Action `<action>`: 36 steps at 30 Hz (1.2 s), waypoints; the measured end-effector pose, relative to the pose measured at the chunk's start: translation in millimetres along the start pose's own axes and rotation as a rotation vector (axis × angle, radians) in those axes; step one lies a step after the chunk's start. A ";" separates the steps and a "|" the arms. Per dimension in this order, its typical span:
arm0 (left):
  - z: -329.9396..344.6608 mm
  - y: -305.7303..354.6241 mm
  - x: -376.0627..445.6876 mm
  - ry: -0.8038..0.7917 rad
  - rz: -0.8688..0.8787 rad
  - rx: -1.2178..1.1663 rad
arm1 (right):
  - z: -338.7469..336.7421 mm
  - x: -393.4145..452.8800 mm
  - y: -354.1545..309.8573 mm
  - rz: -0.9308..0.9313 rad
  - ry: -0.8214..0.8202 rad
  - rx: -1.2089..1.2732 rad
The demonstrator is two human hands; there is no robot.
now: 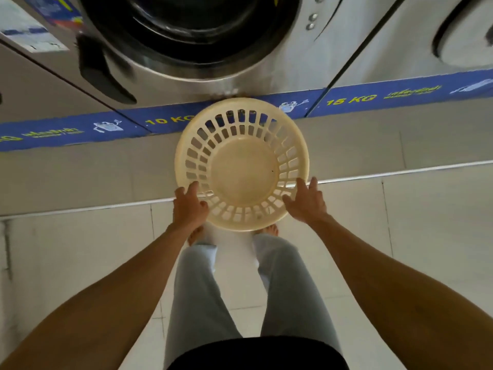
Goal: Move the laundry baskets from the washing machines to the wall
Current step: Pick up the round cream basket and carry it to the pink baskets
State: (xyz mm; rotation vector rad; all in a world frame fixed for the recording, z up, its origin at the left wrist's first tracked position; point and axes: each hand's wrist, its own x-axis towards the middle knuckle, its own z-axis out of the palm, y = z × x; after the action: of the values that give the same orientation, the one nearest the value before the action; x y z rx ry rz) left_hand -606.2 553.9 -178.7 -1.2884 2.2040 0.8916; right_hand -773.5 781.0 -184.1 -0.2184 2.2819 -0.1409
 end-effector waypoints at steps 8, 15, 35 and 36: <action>39.3 -21.6 72.8 0.147 -0.164 -0.080 | 28.8 80.4 -4.1 -0.029 0.191 0.219; 11.9 -31.3 63.3 0.080 -0.106 0.052 | 3.9 75.7 3.5 -0.059 0.252 0.139; -68.9 -93.3 -192.1 0.190 -0.559 -0.112 | -65.6 -117.4 -78.5 -0.379 0.061 -0.196; -71.5 -100.4 -200.6 0.203 -0.575 -0.140 | -64.5 -122.5 -88.6 -0.394 0.061 -0.217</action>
State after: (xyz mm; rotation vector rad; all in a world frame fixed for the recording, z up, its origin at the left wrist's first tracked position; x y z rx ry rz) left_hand -426.2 587.1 -30.6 -2.0133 1.7602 0.7128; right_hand -732.7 721.2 -36.5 -0.7871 2.2884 -0.1029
